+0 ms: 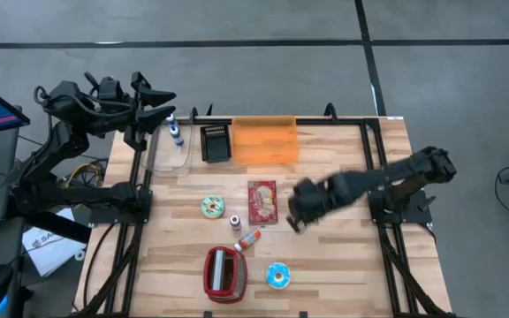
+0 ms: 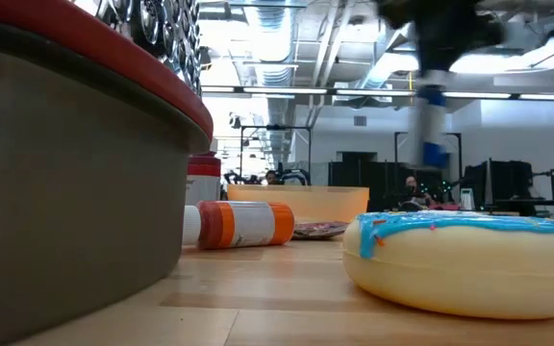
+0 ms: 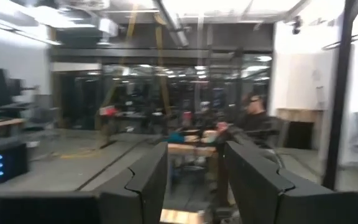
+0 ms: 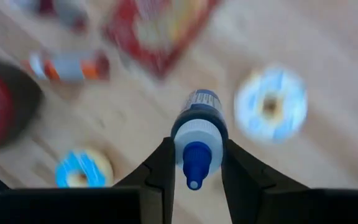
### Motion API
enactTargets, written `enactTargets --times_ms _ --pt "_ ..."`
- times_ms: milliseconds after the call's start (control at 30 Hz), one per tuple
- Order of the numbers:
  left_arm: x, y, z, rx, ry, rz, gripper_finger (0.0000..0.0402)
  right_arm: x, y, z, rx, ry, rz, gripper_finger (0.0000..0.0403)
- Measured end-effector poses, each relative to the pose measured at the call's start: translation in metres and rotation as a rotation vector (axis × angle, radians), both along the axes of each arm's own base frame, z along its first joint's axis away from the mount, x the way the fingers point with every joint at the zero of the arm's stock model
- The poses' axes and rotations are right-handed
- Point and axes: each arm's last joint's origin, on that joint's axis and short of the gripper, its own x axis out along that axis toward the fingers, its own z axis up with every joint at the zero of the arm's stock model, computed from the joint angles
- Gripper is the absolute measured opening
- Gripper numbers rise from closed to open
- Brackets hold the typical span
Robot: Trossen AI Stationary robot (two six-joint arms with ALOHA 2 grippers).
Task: Pick & Place Food Item
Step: Put the blue food coloring bottle into the transparent bin
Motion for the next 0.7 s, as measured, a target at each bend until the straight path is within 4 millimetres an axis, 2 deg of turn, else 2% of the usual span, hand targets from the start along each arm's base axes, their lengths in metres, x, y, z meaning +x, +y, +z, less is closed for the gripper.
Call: enactTargets --times_ms 233,467,600,700 --pt "-0.015 -0.001 -0.011 -0.028 0.114 0.226 0.0136 0.030 -0.081 0.040 -0.066 -0.230 0.092 0.0088" --pt "-0.022 -0.001 -0.027 -0.133 0.250 0.330 0.0135 0.066 -0.149 0.060 -0.125 -0.302 0.168 0.0088" --pt "-0.022 -0.001 -0.036 -0.182 0.336 0.337 0.0139 0.084 -0.177 0.070 -0.111 -0.352 0.215 0.0088" --pt "-0.018 0.002 -0.047 -0.220 0.443 0.338 0.0143 0.087 -0.187 0.090 -0.118 -0.418 0.243 0.0088"
